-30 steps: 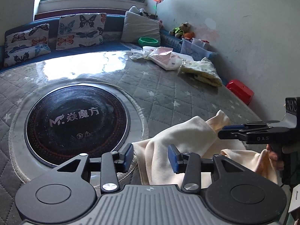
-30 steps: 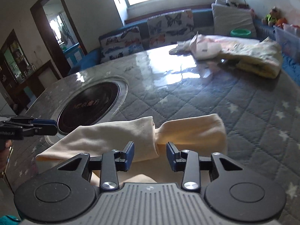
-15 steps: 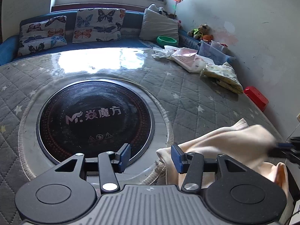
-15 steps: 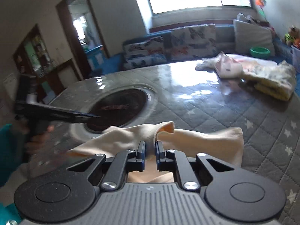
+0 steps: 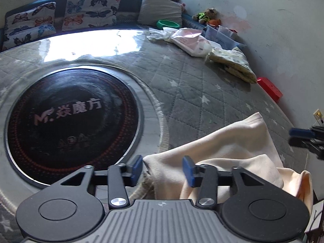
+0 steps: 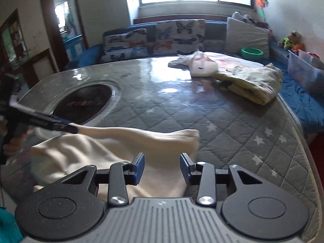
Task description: Fold clothes
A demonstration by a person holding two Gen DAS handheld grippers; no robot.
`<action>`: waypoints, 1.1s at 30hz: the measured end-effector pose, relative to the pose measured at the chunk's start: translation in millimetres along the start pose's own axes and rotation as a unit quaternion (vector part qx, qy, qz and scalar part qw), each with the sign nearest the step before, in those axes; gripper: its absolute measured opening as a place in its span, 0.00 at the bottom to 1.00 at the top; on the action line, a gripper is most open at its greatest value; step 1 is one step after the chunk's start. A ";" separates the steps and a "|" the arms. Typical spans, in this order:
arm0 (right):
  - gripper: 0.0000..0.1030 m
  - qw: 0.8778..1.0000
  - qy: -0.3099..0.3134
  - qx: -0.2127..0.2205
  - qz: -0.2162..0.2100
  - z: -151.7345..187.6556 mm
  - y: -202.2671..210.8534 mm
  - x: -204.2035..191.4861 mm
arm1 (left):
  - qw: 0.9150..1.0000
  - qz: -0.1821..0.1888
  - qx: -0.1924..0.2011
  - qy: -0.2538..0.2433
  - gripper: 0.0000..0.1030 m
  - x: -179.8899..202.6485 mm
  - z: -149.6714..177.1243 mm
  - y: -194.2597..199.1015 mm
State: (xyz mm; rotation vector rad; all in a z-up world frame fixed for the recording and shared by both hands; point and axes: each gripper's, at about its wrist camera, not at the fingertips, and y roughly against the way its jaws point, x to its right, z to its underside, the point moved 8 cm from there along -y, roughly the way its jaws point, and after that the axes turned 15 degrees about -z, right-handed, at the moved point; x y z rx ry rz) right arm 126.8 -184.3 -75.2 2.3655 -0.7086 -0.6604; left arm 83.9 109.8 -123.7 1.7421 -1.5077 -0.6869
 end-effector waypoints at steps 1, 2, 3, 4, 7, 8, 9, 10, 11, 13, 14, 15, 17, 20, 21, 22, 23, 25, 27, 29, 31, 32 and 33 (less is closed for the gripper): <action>0.39 1.000 -0.005 -0.002 0.006 -0.9 -5.3 8.0 | 1.000 0.001 0.000 -0.001 0.23 2.2 0.0 -1.4; 0.40 1.000 -0.007 -0.002 0.008 -1.6 -7.6 11.4 | 1.000 0.005 0.003 0.000 0.22 3.6 -0.5 -1.1; 0.40 1.000 -0.014 0.000 0.011 -2.6 -15.7 22.5 | 1.000 0.012 0.010 0.001 0.19 5.3 -1.9 1.4; 0.40 1.000 -0.018 0.000 0.017 -3.2 -20.7 28.8 | 1.000 0.022 0.022 -0.004 0.17 8.4 -3.1 7.6; 0.40 0.999 -0.031 0.005 0.022 -4.5 -30.3 41.3 | 0.996 0.055 0.066 -0.031 0.16 21.8 -3.8 30.9; 0.40 0.999 -0.036 0.007 0.022 -4.9 -32.7 44.4 | 0.993 0.070 0.086 -0.050 0.16 28.9 -2.0 41.6; 0.40 0.999 -0.040 0.009 0.021 -5.3 -35.1 47.6 | 0.987 0.091 0.107 -0.076 0.16 38.1 3.0 53.4; 0.40 0.999 -0.045 0.012 0.021 -5.7 -37.5 50.7 | 0.981 0.121 0.115 -0.101 0.16 48.7 10.7 63.4; 0.40 0.999 -0.046 0.013 0.020 -6.5 -38.7 51.8 | 0.973 0.149 0.122 -0.126 0.16 58.7 18.5 73.3; 0.40 0.998 -0.049 0.017 0.017 -8.2 -40.9 53.7 | 0.971 0.163 0.119 -0.132 0.17 62.9 23.6 76.6; 0.40 0.998 -0.052 0.018 0.016 -9.1 -42.2 54.8 | 0.969 0.170 0.117 -0.135 0.18 65.0 26.2 78.2; 0.40 0.998 -0.054 0.019 0.015 -10.0 -43.5 55.9 | 0.968 0.177 0.115 -0.138 0.22 67.0 28.7 79.9; 0.40 0.998 -0.059 0.021 0.013 -12.0 -46.8 58.0 | 0.965 0.191 0.111 -0.144 0.23 71.1 33.9 83.3; 0.40 0.998 -0.063 0.019 0.008 -13.1 -52.3 58.8 | 0.959 0.212 0.106 -0.154 0.25 77.1 41.7 88.4; 0.40 0.998 -0.064 0.019 0.007 -13.4 -53.9 59.1 | 0.958 0.219 0.104 -0.157 0.31 79.0 44.3 90.2; 0.40 0.998 -0.066 0.019 0.005 -12.9 -55.8 59.1 | 0.956 0.225 0.102 -0.160 0.35 81.0 46.9 91.9; 0.40 0.997 -0.068 0.019 0.003 -12.5 -57.7 59.2 | 0.954 0.232 0.100 -0.163 0.36 82.9 49.5 93.7; 0.40 0.997 -0.069 0.017 0.000 -11.1 -61.1 58.2 | 0.957 0.234 0.092 -0.144 0.42 77.9 47.6 91.0; 0.40 0.998 -0.069 0.016 -0.002 -9.6 -63.9 57.2 | 0.966 0.224 0.081 -0.101 0.49 64.9 39.5 82.4; 0.40 0.998 -0.068 0.014 -0.004 -8.7 -65.2 56.4 | 0.973 0.214 0.069 -0.059 0.54 51.6 31.4 73.9; 0.40 0.997 -0.069 0.015 -0.004 -8.7 -65.7 56.9 | 0.977 0.204 0.057 -0.016 0.55 38.2 23.6 65.3; 0.40 0.997 -0.070 0.016 -0.004 -8.9 -65.7 57.2 | 0.979 0.198 0.051 0.006 0.55 31.4 19.8 61.0; 0.40 0.997 -0.071 0.017 -0.005 -9.1 -65.6 57.6 | 0.980 0.193 0.045 0.027 0.55 24.7 16.0 56.6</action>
